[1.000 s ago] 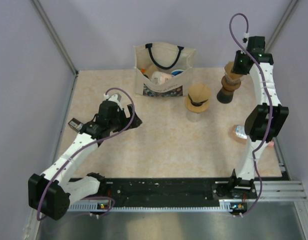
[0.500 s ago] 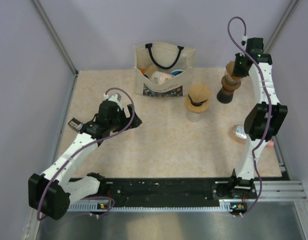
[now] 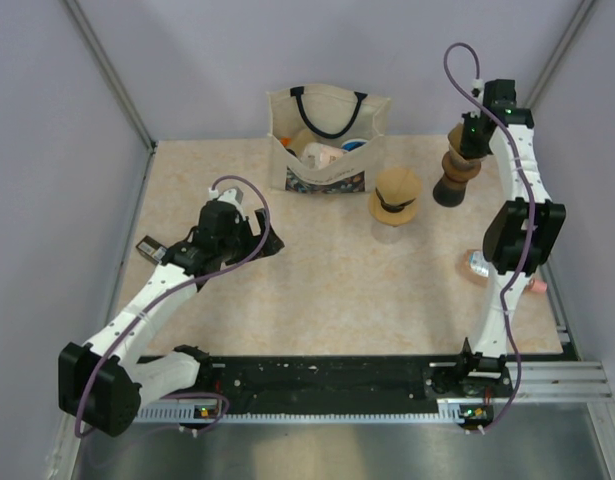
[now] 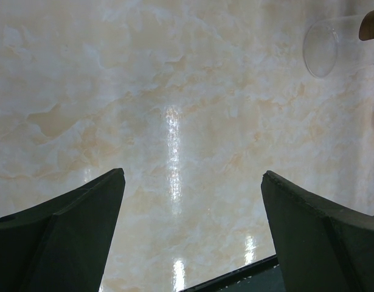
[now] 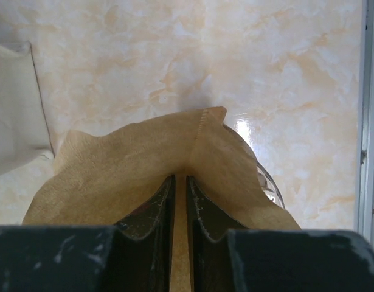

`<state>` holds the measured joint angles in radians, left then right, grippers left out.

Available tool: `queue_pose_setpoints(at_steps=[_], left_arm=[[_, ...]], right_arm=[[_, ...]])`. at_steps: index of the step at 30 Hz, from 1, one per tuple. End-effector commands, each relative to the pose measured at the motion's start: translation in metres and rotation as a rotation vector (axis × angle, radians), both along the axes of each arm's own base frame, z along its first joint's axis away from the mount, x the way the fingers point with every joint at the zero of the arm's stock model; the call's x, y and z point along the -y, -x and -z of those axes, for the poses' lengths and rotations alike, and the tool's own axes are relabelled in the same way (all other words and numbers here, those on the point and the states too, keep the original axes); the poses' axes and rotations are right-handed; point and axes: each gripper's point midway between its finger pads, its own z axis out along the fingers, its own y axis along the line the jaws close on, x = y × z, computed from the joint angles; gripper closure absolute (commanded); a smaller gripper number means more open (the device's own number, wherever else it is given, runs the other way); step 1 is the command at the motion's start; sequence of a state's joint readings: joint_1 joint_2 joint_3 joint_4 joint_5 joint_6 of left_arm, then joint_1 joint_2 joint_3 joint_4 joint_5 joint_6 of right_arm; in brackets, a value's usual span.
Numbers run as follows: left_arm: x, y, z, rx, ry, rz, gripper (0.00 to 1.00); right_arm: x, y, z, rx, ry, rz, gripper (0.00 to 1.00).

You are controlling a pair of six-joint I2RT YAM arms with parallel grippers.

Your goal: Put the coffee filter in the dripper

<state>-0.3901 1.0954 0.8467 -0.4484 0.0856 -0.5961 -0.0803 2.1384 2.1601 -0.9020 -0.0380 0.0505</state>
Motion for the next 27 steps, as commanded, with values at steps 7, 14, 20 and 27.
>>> queue_pose_setpoints(at_steps=[7,14,20,27], left_arm=[[0.0,-0.007,-0.004,0.031,0.001,-0.001,0.01],[0.0,-0.008,-0.002,0.024,-0.002,0.001,0.01],[-0.001,-0.009,-0.001,0.021,-0.005,-0.005,0.01],[-0.001,-0.009,0.001,0.015,-0.011,-0.002,0.01]], right_arm=[[-0.002,-0.007,-0.004,0.0,0.031,-0.017,0.92],[-0.003,-0.006,0.011,-0.038,0.029,-0.032,0.94],[-0.002,-0.005,0.024,-0.073,0.03,-0.037,0.94],[-0.006,0.003,0.041,-0.153,0.032,-0.089,0.96]])
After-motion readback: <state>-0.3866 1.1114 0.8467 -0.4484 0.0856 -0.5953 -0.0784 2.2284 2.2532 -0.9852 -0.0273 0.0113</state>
